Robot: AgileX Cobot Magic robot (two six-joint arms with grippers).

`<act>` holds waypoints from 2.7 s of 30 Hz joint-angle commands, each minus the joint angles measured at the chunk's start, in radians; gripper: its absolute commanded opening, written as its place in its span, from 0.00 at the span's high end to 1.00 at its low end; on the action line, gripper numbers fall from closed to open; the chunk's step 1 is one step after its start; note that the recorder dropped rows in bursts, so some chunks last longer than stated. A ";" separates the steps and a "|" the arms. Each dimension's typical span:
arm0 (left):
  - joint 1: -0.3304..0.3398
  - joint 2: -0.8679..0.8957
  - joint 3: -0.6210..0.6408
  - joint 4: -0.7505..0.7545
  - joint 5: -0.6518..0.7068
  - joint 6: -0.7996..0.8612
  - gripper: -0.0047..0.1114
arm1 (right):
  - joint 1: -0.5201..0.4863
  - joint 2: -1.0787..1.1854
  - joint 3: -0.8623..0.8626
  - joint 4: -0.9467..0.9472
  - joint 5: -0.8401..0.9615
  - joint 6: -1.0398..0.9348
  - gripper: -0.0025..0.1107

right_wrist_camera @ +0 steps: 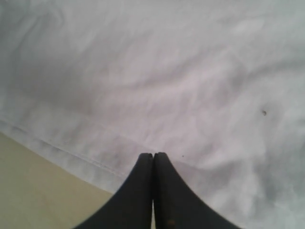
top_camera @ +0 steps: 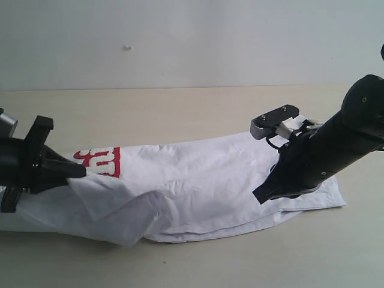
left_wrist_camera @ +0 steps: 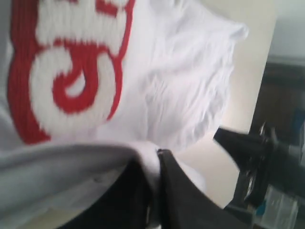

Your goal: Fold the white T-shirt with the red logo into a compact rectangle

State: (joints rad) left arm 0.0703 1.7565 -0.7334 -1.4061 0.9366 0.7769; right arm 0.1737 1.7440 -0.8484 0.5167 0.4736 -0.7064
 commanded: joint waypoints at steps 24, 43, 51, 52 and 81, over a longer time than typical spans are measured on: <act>-0.001 0.114 -0.138 0.416 0.019 0.015 0.96 | 0.001 -0.012 0.002 0.006 0.020 -0.002 0.98; -0.145 0.222 -0.138 0.192 -0.184 0.006 0.96 | 0.001 -0.012 0.002 0.006 0.023 -0.002 0.98; -0.150 0.222 -0.192 -0.167 -0.154 0.142 0.96 | 0.001 -0.012 0.002 0.006 0.019 -0.002 0.98; -0.150 0.222 -0.199 -0.210 -0.150 0.167 0.96 | 0.001 -0.012 0.002 0.006 0.019 -0.002 0.98; 0.293 0.035 -0.269 0.742 -0.060 -0.168 0.24 | 0.001 -0.012 0.002 0.054 0.093 -0.008 0.98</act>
State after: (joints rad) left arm 0.3611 1.7996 -1.0001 -0.7389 0.8783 0.6584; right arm 0.1737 1.7440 -0.8484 0.5623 0.5557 -0.7064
